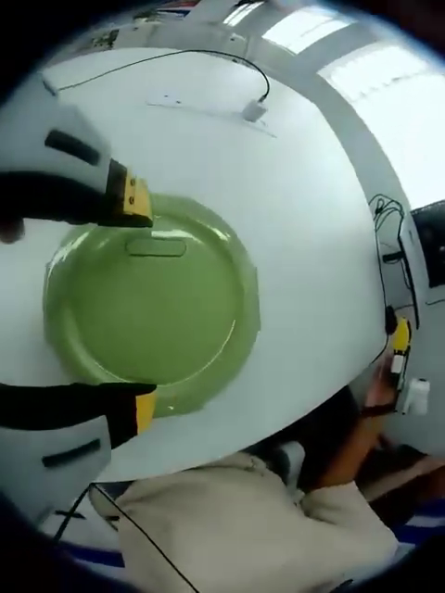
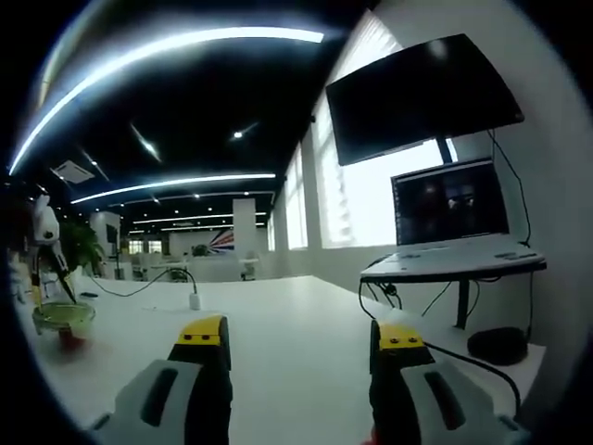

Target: Open container latches remove lid place lid upside down on tabletop take tomato from container place on tabletop

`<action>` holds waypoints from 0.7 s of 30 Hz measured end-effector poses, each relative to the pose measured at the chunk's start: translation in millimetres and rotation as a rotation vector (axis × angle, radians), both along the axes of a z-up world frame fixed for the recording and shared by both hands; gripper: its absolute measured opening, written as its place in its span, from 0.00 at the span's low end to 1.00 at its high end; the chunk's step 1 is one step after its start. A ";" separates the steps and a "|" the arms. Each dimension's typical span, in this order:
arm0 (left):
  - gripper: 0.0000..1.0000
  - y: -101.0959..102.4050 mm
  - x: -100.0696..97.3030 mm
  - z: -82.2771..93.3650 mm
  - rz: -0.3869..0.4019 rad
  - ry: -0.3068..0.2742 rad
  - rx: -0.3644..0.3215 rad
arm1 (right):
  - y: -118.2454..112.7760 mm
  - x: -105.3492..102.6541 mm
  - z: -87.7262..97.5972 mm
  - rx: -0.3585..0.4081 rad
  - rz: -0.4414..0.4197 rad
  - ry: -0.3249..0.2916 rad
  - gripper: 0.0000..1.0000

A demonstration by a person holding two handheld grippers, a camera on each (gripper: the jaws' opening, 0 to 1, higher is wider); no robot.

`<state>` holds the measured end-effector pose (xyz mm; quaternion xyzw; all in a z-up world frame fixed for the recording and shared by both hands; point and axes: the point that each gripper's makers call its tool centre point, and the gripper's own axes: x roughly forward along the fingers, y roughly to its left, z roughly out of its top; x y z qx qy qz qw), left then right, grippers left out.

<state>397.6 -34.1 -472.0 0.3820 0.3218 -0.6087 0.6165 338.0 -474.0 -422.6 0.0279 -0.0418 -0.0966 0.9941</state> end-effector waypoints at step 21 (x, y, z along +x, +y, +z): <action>0.67 -5.1 -3.5 -8.5 0.001 0.052 0.114 | -7.5 -4.2 -0.3 0.011 -0.011 -0.007 0.54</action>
